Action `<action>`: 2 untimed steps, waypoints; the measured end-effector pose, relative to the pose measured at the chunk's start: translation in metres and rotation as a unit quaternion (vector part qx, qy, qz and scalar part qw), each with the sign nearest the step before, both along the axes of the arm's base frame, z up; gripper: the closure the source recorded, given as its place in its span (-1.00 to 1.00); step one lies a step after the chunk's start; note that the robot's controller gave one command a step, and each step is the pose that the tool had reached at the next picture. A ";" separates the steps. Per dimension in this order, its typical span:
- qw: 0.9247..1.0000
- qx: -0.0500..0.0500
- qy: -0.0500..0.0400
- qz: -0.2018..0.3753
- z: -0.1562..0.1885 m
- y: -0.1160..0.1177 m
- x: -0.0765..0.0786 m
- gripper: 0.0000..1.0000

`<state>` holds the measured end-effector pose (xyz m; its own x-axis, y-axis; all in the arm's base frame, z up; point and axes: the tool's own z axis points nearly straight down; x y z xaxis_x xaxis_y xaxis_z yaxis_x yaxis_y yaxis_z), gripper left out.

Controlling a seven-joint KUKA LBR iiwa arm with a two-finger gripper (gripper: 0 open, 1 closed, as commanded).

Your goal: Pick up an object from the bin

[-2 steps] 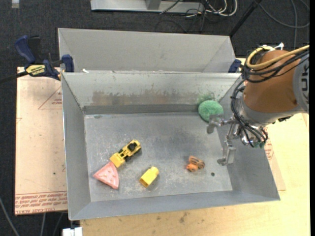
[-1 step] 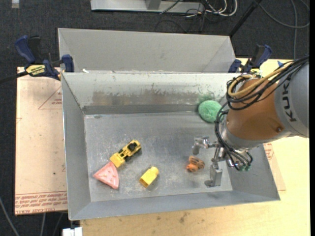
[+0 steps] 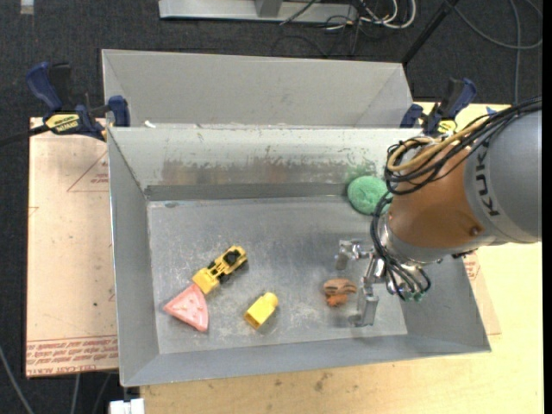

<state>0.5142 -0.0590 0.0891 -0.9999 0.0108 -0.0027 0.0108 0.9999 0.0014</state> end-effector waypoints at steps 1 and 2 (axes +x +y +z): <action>1.000 0.000 0.000 0.004 0.016 0.011 0.014 1.00; 1.000 0.000 0.000 0.004 0.016 0.011 0.014 1.00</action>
Offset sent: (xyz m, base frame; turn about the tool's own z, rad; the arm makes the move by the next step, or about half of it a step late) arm 0.0000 0.0000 0.0000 0.0000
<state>0.5278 -0.0477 0.1049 -1.0000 0.0031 -0.0022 0.0031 1.0000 0.0005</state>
